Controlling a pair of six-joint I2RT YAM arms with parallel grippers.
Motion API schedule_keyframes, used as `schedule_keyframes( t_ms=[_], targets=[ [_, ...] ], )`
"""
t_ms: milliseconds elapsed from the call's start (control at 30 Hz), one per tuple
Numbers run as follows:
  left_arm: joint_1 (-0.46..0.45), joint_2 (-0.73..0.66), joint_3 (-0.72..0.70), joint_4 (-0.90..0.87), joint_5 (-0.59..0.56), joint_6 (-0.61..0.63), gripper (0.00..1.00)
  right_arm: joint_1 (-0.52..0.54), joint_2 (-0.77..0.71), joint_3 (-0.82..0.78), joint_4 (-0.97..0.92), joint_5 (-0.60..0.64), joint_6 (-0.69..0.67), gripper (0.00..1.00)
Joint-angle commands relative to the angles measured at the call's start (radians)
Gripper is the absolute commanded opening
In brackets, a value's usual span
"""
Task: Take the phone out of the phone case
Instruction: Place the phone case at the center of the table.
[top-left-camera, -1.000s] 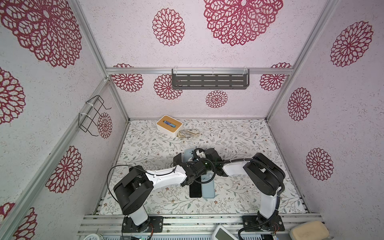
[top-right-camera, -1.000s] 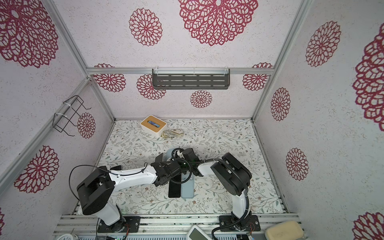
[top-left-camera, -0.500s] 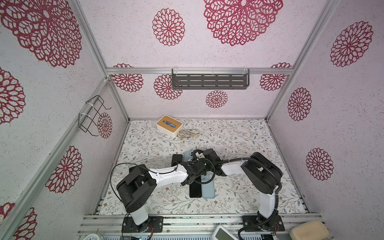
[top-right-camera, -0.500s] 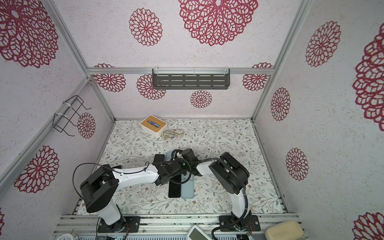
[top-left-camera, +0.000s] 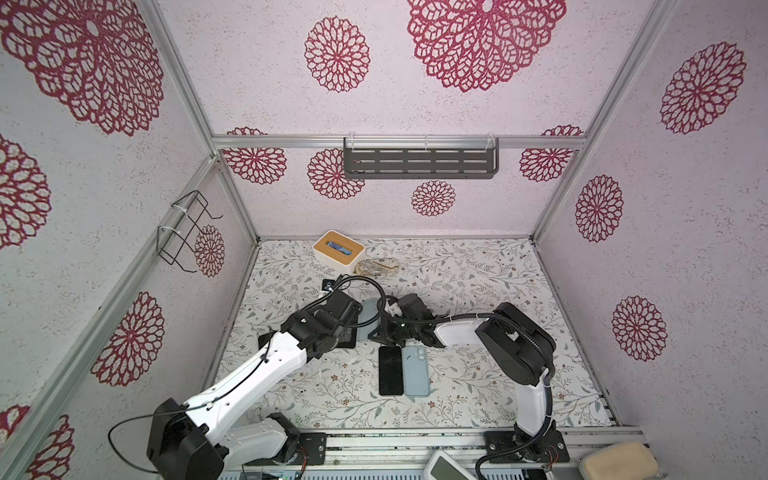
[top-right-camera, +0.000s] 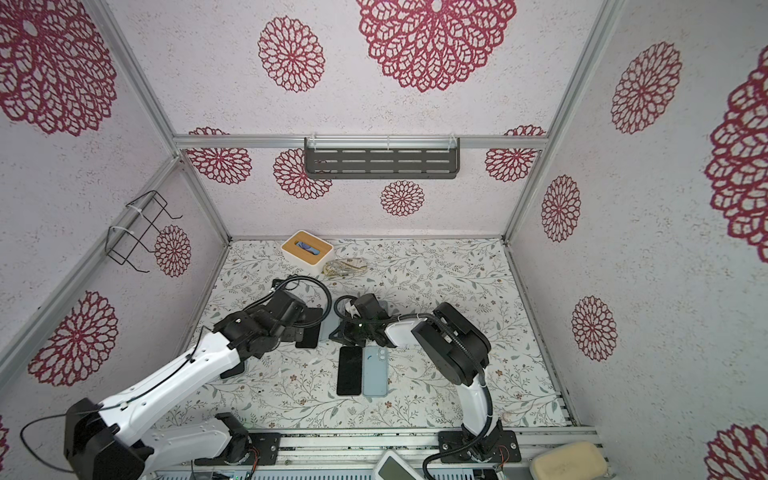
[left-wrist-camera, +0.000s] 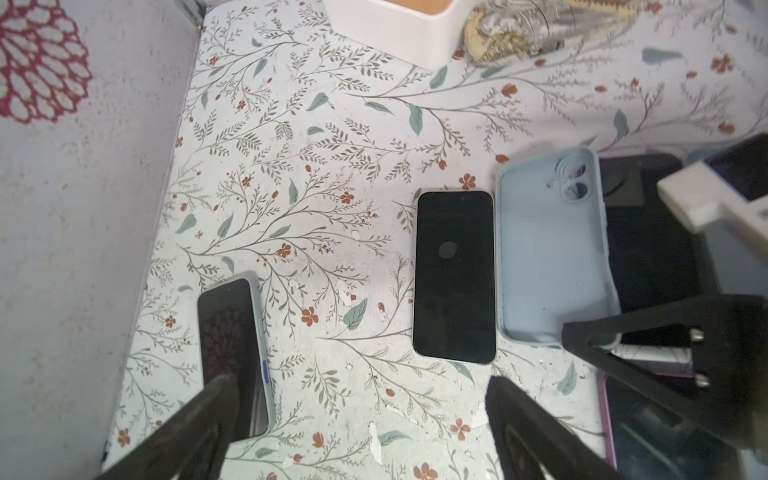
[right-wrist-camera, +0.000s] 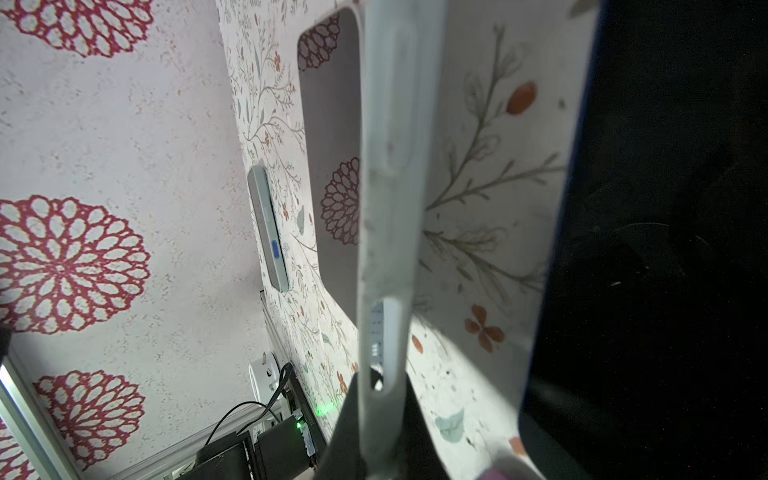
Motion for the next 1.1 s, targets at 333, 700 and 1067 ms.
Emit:
schedule_keyframes(
  t_ms=[333, 700, 1067],
  targets=[
    [0.205, -0.169, -0.016, -0.097, 0.159, -0.136, 0.97, 0.015, -0.029, 0.073, -0.194, 0.033, -0.116, 0.52],
    [0.275, -0.267, 0.035, -0.186, 0.138, -0.202, 0.97, 0.015, -0.193, 0.108, -0.436, 0.127, -0.275, 0.99],
    [0.464, -0.354, 0.058, -0.315, 0.192, -0.268, 0.97, 0.013, -0.527, 0.078, -0.574, 0.242, -0.553, 0.99]
  ],
)
